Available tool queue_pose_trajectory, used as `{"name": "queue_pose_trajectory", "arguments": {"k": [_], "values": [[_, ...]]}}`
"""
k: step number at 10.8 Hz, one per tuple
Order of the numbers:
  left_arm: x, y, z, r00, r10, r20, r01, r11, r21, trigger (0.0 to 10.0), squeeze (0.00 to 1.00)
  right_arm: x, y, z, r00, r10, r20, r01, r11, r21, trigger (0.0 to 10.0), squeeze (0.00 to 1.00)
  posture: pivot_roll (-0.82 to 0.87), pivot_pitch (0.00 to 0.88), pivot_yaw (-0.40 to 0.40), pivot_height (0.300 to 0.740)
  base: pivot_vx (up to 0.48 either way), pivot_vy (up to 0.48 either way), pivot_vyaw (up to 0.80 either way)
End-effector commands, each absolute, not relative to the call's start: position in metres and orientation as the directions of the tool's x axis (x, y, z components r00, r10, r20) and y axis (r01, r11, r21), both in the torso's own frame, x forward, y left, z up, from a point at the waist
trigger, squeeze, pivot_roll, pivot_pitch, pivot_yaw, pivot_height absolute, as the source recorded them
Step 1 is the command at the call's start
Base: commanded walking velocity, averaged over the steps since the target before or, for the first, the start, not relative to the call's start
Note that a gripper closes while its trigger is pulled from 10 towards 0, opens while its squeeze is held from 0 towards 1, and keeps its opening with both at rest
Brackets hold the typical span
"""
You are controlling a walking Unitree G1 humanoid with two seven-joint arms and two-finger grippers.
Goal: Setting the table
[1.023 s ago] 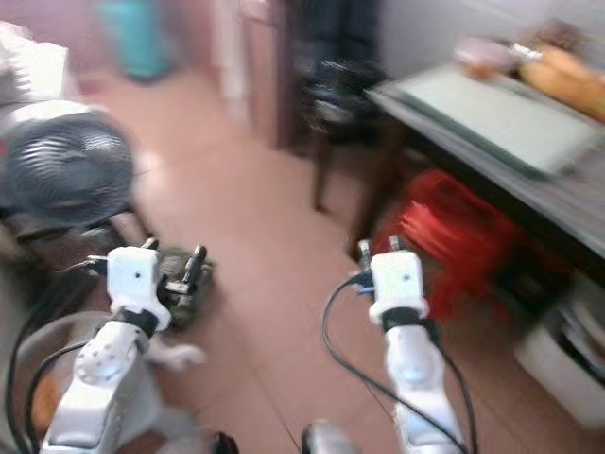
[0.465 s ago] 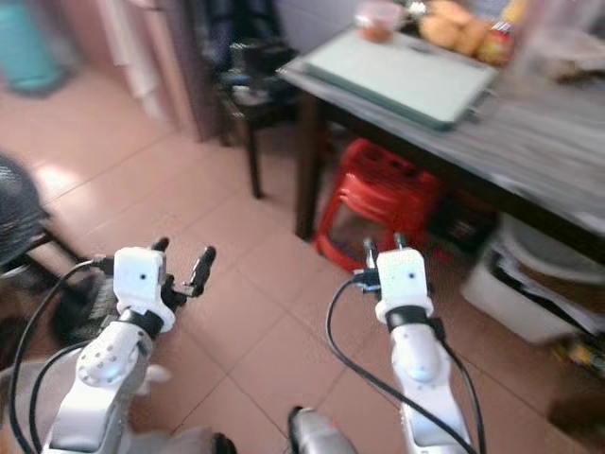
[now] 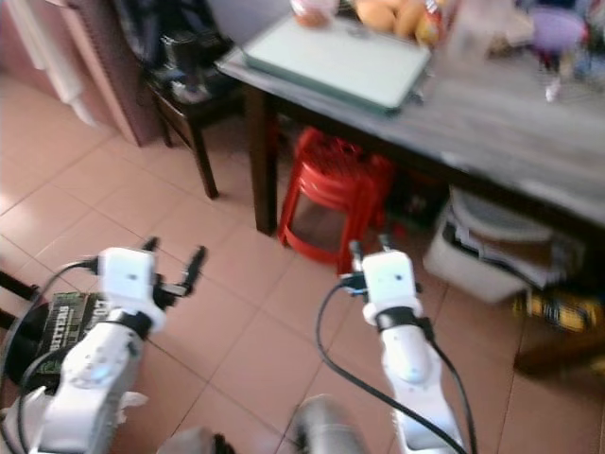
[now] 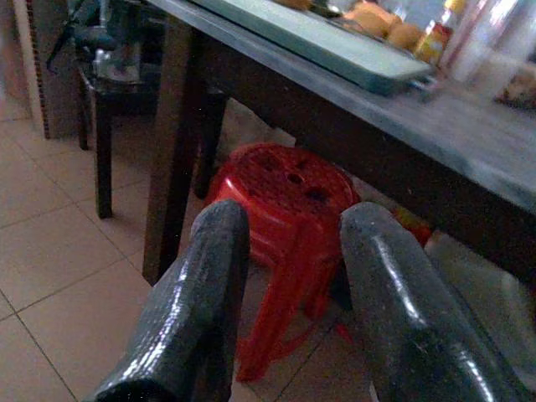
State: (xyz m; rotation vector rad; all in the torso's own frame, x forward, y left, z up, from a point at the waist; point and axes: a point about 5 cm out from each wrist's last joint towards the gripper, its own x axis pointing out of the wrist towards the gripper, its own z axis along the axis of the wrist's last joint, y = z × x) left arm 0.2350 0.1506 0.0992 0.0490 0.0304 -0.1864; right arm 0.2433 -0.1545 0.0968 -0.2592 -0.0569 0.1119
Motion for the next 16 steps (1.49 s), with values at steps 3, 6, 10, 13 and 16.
{"name": "queue_pose_trajectory", "arguments": {"k": [3, 6, 10, 13, 16], "values": [[0.234, 0.144, 0.1, 0.98, -0.194, -0.031, 0.195, 0.98, 0.039, 10.0, 0.0, 0.239, -0.164, 0.095, 0.997, 0.073, 0.026, -0.064, 0.964, -0.259, 10.0, 0.0, -0.03, 0.155, 0.016, 0.74, 0.0, 0.0, -0.8], [0.237, 0.148, 0.099, 0.99, -0.13, -0.053, 0.13, 0.991, 0.006, 10.0, 0.0, 0.237, -0.168, 0.095, 0.998, 0.064, 0.02, -0.056, 0.962, -0.269, 10.0, 0.0, -0.03, 0.158, 0.012, 0.74, 0.0, 0.0, -0.66], [0.232, 0.146, 0.1, 0.983, -0.179, -0.046, 0.179, 0.984, -0.008, 10.0, 0.0, 0.232, -0.165, 0.09, 0.998, 0.066, -0.008, -0.066, 0.96, -0.272, 10.0, 0.0, -0.03, 0.159, 0.013, 0.74, 0.0, -0.175, -0.23], [0.233, 0.146, 0.102, 0.986, -0.161, -0.044, 0.16, 0.987, -0.015, 10.0, 0.0, 0.236, -0.166, 0.096, 0.999, 0.051, 0.02, -0.043, 0.957, -0.288, 10.0, 0.0, -0.03, 0.157, 0.018, 0.74, 0.0, -0.385, 0.0], [0.23, 0.144, 0.102, 0.988, -0.145, -0.05, 0.141, 0.988, -0.07, 10.0, 0.0, 0.23, -0.172, 0.107, 0.999, 0.002, 0.052, 0.012, 0.968, -0.252, 10.0, 0.0, -0.03, 0.156, 0.015, 0.74, 0.0, -0.34, 0.0]]}}
